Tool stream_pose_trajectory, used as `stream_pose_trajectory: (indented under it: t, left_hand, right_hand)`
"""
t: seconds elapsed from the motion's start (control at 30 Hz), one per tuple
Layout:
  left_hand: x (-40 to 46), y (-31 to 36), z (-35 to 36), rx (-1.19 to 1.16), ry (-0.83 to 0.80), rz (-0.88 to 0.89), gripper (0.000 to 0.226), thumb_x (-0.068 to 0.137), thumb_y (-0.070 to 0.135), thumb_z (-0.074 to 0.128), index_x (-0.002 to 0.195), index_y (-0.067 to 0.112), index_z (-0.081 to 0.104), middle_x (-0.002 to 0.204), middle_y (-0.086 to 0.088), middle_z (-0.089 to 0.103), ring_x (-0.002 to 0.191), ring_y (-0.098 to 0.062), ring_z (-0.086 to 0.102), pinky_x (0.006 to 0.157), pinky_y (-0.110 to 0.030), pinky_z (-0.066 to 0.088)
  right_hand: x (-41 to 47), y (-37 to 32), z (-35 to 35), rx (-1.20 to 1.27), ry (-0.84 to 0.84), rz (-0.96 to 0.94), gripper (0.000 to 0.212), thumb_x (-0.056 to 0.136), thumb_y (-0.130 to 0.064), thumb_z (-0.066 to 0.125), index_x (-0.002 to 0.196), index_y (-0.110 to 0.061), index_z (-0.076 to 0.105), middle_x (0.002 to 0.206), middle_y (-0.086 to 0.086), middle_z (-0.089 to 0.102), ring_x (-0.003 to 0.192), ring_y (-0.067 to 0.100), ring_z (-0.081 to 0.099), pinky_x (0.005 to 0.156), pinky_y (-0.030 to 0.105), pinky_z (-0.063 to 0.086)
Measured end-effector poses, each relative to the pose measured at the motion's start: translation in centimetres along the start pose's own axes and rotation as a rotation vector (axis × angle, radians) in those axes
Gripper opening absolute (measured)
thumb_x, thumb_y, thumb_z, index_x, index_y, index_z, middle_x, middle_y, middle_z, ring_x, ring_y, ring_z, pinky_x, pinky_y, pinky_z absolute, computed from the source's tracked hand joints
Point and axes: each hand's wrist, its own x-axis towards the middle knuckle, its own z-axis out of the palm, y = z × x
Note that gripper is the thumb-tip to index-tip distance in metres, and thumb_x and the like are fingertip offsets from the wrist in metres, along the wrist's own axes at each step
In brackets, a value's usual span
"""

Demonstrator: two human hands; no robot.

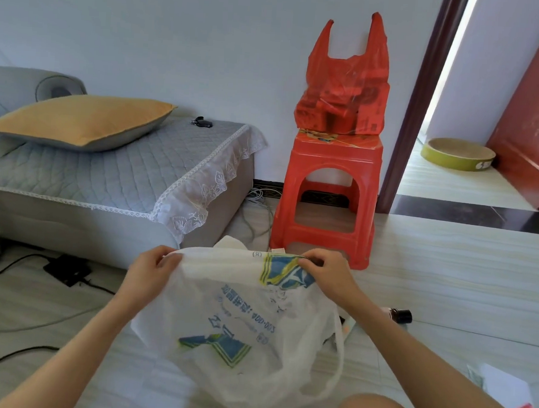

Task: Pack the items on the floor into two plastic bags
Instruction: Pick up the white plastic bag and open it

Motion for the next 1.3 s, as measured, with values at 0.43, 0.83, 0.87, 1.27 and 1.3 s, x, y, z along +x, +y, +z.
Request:
stream_pose_trajectory:
  t: [0.43, 0.83, 0.87, 1.27, 1.3]
  left_hand:
    - [1.1, -7.2, 14.9, 0.418, -0.321, 0.077, 0.065, 0.08, 0.054, 0.058, 0.135, 0.027, 0.034, 0.131, 0.007, 0.047, 0.113, -0.015, 0.052, 0.087, -0.032, 0.047]
    - [8.1, -11.9, 18.7, 0.409, -0.346, 0.216, 0.037, 0.086, 0.039, 0.058, 0.12, 0.026, 0.049, 0.096, -0.002, 0.063, 0.076, -0.024, 0.059, 0.064, -0.033, 0.048]
    - [8.3, -11.8, 18.6, 0.431, -0.332, 0.299, 0.036, 0.085, 0.042, 0.059, 0.117, 0.027, 0.053, 0.095, -0.001, 0.062, 0.075, -0.025, 0.061, 0.062, -0.034, 0.049]
    - [7.6, -13.0, 15.8, 0.475, 0.024, -0.093, 0.038, 0.088, 0.029, 0.053, 0.06, 0.003, 0.049, 0.06, -0.008, 0.049, 0.058, -0.034, 0.048, 0.052, -0.032, 0.03]
    - [7.3, -13.4, 15.7, 0.476, 0.019, -0.118, 0.037, 0.088, 0.027, 0.053, 0.061, 0.003, 0.048, 0.061, -0.008, 0.049, 0.06, -0.034, 0.049, 0.053, -0.032, 0.031]
  right_hand:
    - [6.7, 4.7, 12.8, -0.329, -0.498, -0.249, 0.024, 0.092, -0.014, 0.052, 0.109, -0.012, 0.069, 0.109, 0.01, 0.063, 0.101, 0.026, 0.057, 0.089, 0.039, 0.045]
    - [2.7, 19.3, 14.7, -0.749, 0.067, -0.159, 0.077, 0.065, -0.05, 0.074, 0.124, -0.013, 0.041, 0.129, 0.012, 0.053, 0.121, 0.024, 0.038, 0.105, 0.052, 0.033]
    - [2.0, 20.1, 14.9, -0.779, 0.07, -0.148, 0.076, 0.062, -0.048, 0.077, 0.121, -0.014, 0.043, 0.127, 0.012, 0.055, 0.12, 0.024, 0.039, 0.104, 0.051, 0.032]
    - [3.8, 18.9, 14.9, -0.59, 0.299, -0.25, 0.036, 0.086, -0.019, 0.049, 0.12, -0.008, 0.051, 0.128, 0.013, 0.051, 0.123, 0.026, 0.043, 0.107, 0.05, 0.032]
    - [3.4, 18.3, 15.6, -0.525, 0.279, -0.35, 0.033, 0.084, -0.015, 0.051, 0.116, -0.008, 0.052, 0.123, 0.012, 0.053, 0.119, 0.026, 0.045, 0.106, 0.049, 0.033]
